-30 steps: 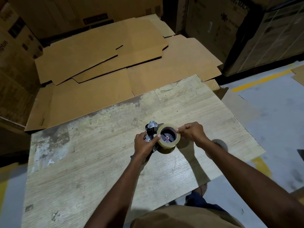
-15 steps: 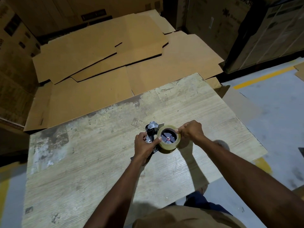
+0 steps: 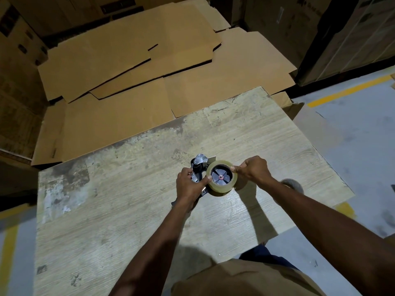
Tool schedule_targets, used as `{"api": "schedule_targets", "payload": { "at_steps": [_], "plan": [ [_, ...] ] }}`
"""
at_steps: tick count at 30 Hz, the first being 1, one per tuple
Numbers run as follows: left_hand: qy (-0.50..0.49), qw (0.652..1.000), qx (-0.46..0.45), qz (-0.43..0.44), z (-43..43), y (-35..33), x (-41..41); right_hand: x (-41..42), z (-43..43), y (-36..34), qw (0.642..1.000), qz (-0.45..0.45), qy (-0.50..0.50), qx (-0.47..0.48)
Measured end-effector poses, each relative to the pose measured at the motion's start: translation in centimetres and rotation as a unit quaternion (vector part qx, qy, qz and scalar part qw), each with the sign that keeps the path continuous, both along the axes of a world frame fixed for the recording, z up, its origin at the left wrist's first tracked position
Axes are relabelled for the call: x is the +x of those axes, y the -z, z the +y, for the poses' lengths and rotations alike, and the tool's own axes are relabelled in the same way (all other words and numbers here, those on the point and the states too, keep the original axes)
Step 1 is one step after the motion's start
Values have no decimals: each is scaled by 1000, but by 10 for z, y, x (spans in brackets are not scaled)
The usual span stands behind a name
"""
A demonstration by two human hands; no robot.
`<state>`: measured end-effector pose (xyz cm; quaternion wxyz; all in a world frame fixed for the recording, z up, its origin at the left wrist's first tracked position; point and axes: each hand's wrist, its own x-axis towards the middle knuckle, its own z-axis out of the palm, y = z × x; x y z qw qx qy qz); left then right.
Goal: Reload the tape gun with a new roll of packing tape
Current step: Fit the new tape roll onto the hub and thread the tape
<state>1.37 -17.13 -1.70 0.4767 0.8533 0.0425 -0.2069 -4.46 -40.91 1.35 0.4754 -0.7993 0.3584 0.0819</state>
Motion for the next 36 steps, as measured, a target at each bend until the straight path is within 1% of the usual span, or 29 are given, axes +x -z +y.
{"api": "schedule_targets", "payload": {
  "at_steps": [6,10,14,18,23,25,27,29,31,34,36],
  "plan": [
    [-9,999,30,-12,-3,4,3,1,0,9,1000,18,-17,-8],
    [-6,997,62,-38,-7,3,1,1,2,14,999,24,-17,-22],
    [-4,996,80,-41,-9,1,1,2,0,21,999,34,-14,-30],
    [-6,996,79,-41,-9,0,1,0,-1,24,999,25,-14,-35],
    [-8,993,99,-70,-11,0,-7,-3,3,22,997,27,-12,-66],
    [-5,991,107,-79,-11,0,-11,-8,6,19,997,-3,-8,-77],
    [4,991,98,-90,-7,2,-14,-15,13,19,994,-66,-10,-85],
    [17,993,68,-91,-1,2,-15,-20,21,19,989,-109,-25,-98],
    [25,997,34,-71,6,-4,-13,-21,25,18,987,-117,-35,-104],
    [41,999,-27,-17,18,-16,-4,-19,26,15,984,-106,-73,-123],
    [68,997,-21,-17,30,-22,-2,-19,25,13,979,-104,-99,-148]
  ]
}}
